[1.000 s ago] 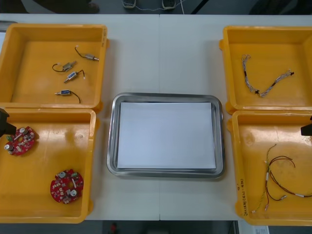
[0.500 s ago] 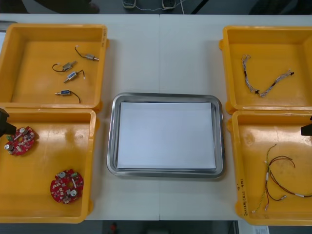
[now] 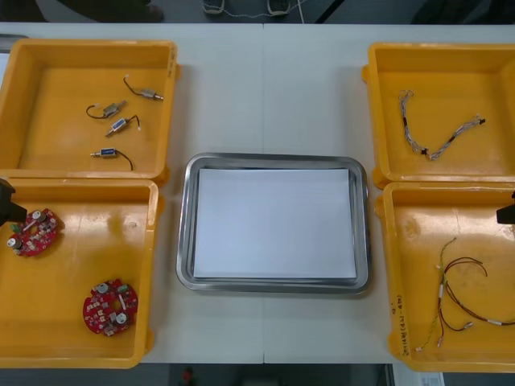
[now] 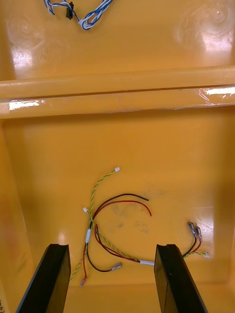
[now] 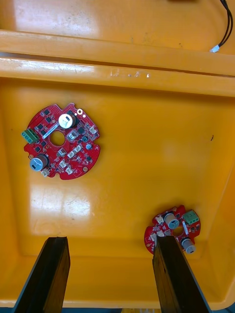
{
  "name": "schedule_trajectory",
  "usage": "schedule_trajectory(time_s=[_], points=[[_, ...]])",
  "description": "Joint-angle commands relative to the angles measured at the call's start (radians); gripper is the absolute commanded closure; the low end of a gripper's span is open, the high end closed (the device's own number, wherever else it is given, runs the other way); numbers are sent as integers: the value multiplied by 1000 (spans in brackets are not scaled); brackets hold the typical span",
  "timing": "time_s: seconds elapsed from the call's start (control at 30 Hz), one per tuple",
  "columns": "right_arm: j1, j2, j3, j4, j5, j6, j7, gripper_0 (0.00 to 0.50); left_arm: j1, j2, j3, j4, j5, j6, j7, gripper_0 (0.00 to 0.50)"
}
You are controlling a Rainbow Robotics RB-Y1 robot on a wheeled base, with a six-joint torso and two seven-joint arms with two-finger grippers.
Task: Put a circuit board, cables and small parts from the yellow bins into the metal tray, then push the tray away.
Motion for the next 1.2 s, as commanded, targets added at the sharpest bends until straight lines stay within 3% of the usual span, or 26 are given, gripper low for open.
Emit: schedule_trajectory(time_s=[0.03,1.2], points=[[6,-38,-16,-7,-8,3,-11,0,-1,43,-11,-10,-9,-9,-96,0],[6,-38,-16,-7,-8,3,-11,0,-1,43,-11,-10,-9,-9,-96,0]])
